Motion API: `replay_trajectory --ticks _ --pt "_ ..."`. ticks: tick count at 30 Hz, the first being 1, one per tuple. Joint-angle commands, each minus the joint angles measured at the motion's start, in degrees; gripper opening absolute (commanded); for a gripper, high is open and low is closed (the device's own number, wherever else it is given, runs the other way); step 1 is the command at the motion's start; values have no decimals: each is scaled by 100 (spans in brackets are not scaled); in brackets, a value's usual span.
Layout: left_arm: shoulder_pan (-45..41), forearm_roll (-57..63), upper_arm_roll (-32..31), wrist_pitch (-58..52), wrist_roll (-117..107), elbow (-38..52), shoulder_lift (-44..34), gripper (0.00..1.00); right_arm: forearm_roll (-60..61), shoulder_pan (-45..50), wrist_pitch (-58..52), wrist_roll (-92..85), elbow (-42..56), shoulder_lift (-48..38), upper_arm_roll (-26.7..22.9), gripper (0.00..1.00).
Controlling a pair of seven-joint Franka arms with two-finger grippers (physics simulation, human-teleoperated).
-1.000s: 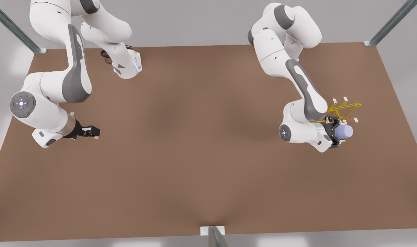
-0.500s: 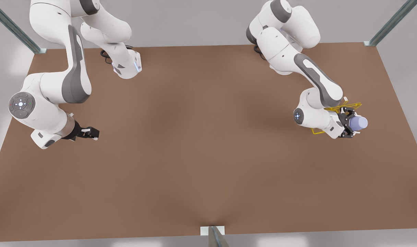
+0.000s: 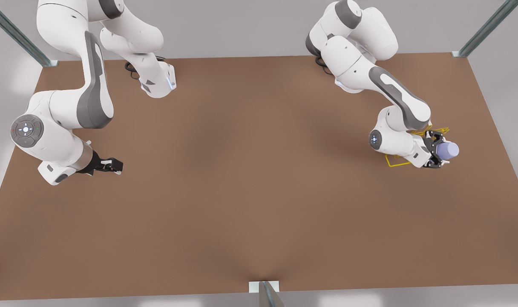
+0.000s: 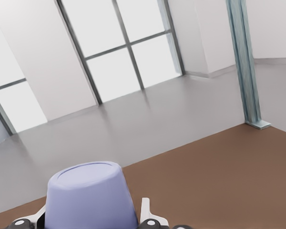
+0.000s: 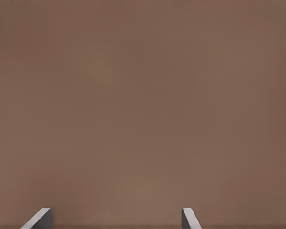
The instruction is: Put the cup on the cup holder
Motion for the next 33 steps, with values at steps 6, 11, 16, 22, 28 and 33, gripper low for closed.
replay_trajectory --ticks 6,11,16,22,28,33 --pt "-141 15 -4 52 -337 -272 6 63 13 -7 -2 -1 0 3 1 100" --pt "-431 -2 5 -150 -337 -325 -38 63 13 -7 6 -1 0 3 1 100" --pt "-835 -81 -4 -712 -416 -307 -109 63 13 -7 6 -1 9 3 1 100" --pt "-818 -99 -4 -730 -776 -140 -144 63 13 -16 6 -1 0 3 1 100" --pt "-721 -90 -83 -712 -1348 -8 -126 63 13 -7 -2 -1 9 3 1 100" --pt "-668 -29 -180 -624 -1814 -17 -91 63 13 -25 -2 -28 0 3 1 100"
